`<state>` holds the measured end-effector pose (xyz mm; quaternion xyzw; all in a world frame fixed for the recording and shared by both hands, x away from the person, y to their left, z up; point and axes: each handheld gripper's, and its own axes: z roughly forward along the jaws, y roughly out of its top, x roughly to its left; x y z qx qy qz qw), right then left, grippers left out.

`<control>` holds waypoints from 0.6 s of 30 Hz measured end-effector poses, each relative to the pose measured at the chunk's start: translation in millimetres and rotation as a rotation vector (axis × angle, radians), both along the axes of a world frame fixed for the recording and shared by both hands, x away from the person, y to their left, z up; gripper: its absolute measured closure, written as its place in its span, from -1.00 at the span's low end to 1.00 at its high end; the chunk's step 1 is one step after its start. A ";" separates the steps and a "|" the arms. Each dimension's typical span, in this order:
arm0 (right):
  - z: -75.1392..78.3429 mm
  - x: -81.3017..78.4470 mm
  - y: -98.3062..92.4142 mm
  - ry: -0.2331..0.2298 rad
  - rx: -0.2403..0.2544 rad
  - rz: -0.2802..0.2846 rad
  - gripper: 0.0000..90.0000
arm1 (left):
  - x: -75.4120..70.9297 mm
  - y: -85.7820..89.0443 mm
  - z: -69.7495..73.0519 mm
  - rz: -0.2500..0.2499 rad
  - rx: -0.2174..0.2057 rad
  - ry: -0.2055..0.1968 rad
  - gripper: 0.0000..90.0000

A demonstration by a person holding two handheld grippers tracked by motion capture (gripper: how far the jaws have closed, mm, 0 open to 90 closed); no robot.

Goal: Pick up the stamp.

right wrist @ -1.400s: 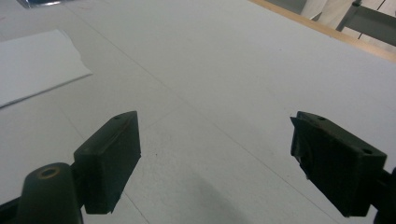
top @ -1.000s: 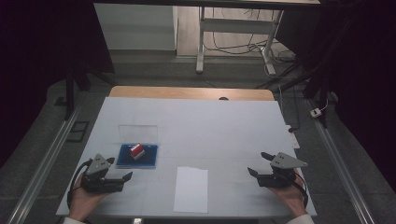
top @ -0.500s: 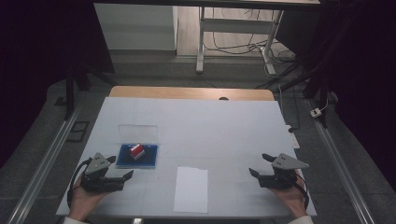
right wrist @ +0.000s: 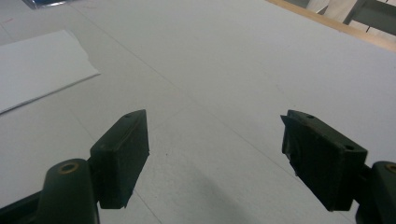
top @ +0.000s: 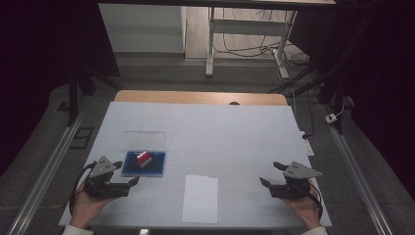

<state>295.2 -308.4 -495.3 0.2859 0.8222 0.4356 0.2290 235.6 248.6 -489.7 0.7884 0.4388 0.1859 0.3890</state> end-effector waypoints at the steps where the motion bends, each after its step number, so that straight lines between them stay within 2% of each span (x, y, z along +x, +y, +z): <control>1: 0.0 -0.3 -0.1 0.005 -0.003 -0.001 -0.48 | 1.7 -0.7 1.1 -0.001 0.002 0.000 -0.62; 6: -2.4 0.3 1.3 0.008 0.001 0.003 -0.48 | 10.9 -3.0 6.2 -0.010 -0.003 0.004 -0.61; 18: -2.5 -0.8 2.7 0.009 -0.010 0.009 -0.46 | 31.1 -13.9 14.7 -0.040 0.020 0.013 -0.60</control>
